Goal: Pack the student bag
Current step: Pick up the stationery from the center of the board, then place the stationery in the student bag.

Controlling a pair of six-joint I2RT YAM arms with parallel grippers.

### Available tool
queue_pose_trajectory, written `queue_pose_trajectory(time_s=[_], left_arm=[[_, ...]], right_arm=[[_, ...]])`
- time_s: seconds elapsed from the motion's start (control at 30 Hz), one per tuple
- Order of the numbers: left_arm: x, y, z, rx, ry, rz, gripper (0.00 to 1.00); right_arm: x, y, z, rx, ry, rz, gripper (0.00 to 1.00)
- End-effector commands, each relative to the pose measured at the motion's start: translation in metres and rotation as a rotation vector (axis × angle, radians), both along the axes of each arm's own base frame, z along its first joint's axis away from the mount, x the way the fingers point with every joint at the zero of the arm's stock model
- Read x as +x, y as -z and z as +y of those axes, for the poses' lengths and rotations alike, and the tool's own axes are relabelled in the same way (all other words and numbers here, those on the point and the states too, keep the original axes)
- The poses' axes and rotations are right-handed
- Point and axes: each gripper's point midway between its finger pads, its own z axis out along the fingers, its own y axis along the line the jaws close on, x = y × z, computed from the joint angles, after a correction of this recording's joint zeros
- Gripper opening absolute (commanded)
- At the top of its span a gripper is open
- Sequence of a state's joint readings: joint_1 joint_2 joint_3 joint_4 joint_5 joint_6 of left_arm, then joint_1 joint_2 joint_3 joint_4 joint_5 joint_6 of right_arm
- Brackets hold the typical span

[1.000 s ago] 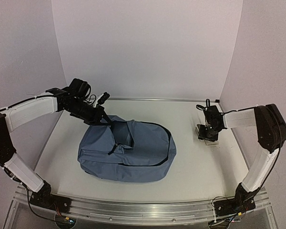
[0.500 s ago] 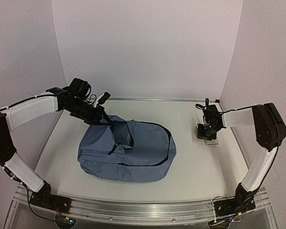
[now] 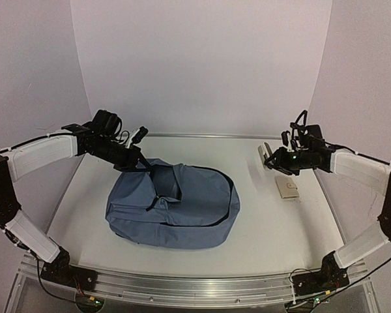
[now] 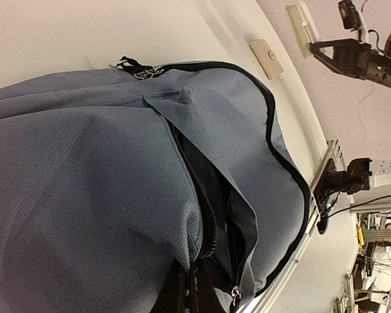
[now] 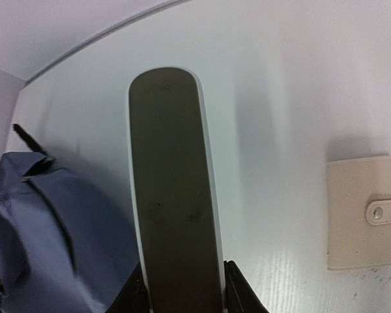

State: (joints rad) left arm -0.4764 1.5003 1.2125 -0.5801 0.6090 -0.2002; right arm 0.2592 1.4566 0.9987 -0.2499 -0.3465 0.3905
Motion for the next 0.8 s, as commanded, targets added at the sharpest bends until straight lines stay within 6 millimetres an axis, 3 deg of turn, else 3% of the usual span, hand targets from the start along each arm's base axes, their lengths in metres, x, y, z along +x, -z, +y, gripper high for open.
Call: queue_pose_trajectory(time_s=[0.0, 0.2, 0.37, 0.6, 0.77], left_arm=[[0.012, -0.030, 0.003, -0.051, -0.020, -0.121, 0.00], [0.011, -0.030, 0.000, -0.072, -0.002, -0.111, 0.00], [0.007, -0.030, -0.004, -0.097, 0.023, -0.093, 0.00], [0.006, -0.035, -0.001, -0.088, 0.017, -0.118, 0.00], [0.003, -0.042, 0.001, -0.098, 0.016, -0.141, 0.00]], right_arm=[[-0.034, -0.063, 0.052, 0.229, -0.181, -0.045, 0.21], [-0.073, -0.105, 0.133, 0.340, -0.343, -0.062, 0.23], [-0.094, -0.114, 0.202, 0.469, -0.475, -0.045, 0.23], [-0.113, -0.087, 0.282, 0.473, -0.646, 0.048, 0.23], [-0.114, -0.060, 0.312, 0.462, -0.668, 0.119, 0.22]])
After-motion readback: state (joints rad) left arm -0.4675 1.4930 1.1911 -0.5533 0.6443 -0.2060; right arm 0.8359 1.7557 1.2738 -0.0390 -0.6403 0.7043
